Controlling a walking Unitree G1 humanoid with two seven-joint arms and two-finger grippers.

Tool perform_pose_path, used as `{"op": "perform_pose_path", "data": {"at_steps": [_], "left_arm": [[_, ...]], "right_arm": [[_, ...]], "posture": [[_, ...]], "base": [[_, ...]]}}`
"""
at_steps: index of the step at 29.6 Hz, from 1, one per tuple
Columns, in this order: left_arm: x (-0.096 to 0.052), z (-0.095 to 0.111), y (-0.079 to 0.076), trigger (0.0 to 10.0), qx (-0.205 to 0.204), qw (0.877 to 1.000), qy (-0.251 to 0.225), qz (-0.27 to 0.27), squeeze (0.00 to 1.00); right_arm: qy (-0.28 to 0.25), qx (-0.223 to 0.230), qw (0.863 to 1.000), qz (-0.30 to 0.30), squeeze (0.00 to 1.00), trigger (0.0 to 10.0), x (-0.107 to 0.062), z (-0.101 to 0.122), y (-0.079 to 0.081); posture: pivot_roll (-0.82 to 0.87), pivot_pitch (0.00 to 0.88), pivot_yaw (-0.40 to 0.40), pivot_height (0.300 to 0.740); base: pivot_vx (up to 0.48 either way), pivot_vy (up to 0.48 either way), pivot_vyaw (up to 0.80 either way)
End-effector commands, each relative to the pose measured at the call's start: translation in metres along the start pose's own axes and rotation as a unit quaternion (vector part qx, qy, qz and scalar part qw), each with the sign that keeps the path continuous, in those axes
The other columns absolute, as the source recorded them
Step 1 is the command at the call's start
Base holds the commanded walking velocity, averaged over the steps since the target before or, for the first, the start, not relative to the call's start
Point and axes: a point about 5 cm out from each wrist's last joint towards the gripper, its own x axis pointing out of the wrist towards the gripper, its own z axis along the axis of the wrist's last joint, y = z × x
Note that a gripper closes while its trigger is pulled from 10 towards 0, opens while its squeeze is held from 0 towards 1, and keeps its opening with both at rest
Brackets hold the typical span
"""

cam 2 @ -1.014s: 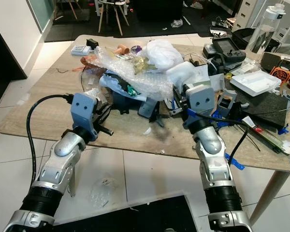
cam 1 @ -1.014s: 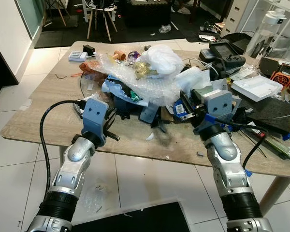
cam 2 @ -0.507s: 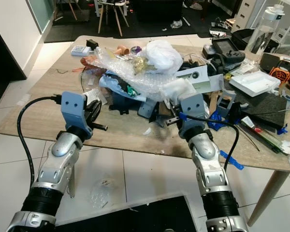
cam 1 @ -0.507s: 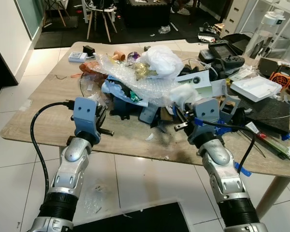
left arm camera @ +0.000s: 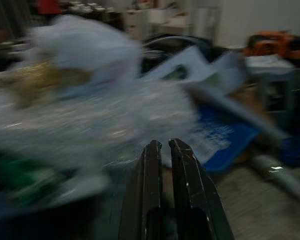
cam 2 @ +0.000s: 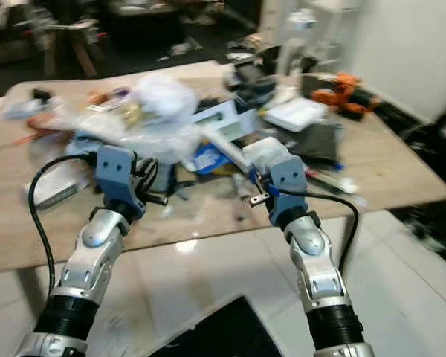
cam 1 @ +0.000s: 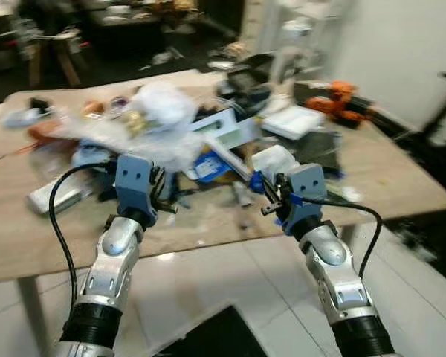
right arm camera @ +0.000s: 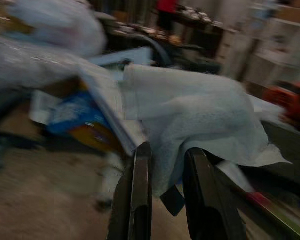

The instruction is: Picking trash to rubbish bin

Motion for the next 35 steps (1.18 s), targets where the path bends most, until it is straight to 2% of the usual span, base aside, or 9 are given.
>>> {"op": "perform_pose_path", "data": {"at_steps": [1,11,14,21,29,32,35], "left_arm": [[-0.002,-0.002,-0.004,10.0,0.0,1.0,0.0,-0.003,0.0],[-0.002,-0.003,-0.008,10.0,-0.004,1.0,0.001,-0.005,0.0],[-0.005,-0.01,-0.007,10.0,0.026,0.999,0.018,-0.006,0.0],[-0.009,-0.016,-0.002,10.0,0.011,0.999,0.025,0.021,0.0],[-0.009,-0.018,-0.007,10.0,0.011,0.999,0.029,0.013,0.0],[-0.009,-0.024,-0.01,10.0,0.025,0.998,0.046,0.021,0.0],[-0.01,-0.026,-0.016,10.0,0.021,0.999,0.046,0.01,0.0]], "right_arm": [[0.006,0.0,1.0,-0.002,0.0,10.0,-0.003,-0.004,-0.001],[0.013,-0.007,1.0,0.006,0.0,10.0,-0.007,-0.007,0.003],[0.016,-0.007,1.0,0.007,0.0,10.0,-0.008,-0.01,0.004],[0.026,-0.01,1.0,0.008,0.0,10.0,-0.01,-0.015,0.002],[0.036,-0.004,0.999,0.006,0.0,10.0,-0.013,-0.02,0.004],[0.058,0.008,0.998,0.004,0.0,10.0,-0.015,-0.028,0.006],[0.065,0.008,0.998,0.002,0.0,10.0,-0.018,-0.031,0.007]], "posture": [[-0.1,0.071,-0.009,0.74],[-0.1,0.069,-0.012,0.74],[-0.1,0.069,-0.017,0.74],[-0.1,0.063,-0.024,0.74],[-0.1,0.063,-0.018,0.74],[-0.1,0.062,-0.018,0.74],[-0.1,0.064,-0.018,0.74]], "base": [[0.0,0.0,-0.8],[0.0,0.0,-0.8],[0.0,0.0,-0.8],[0.0,0.0,-0.8],[0.0,0.0,-0.8],[0.0,0.0,-0.8],[0.0,0.0,-0.8]]}}
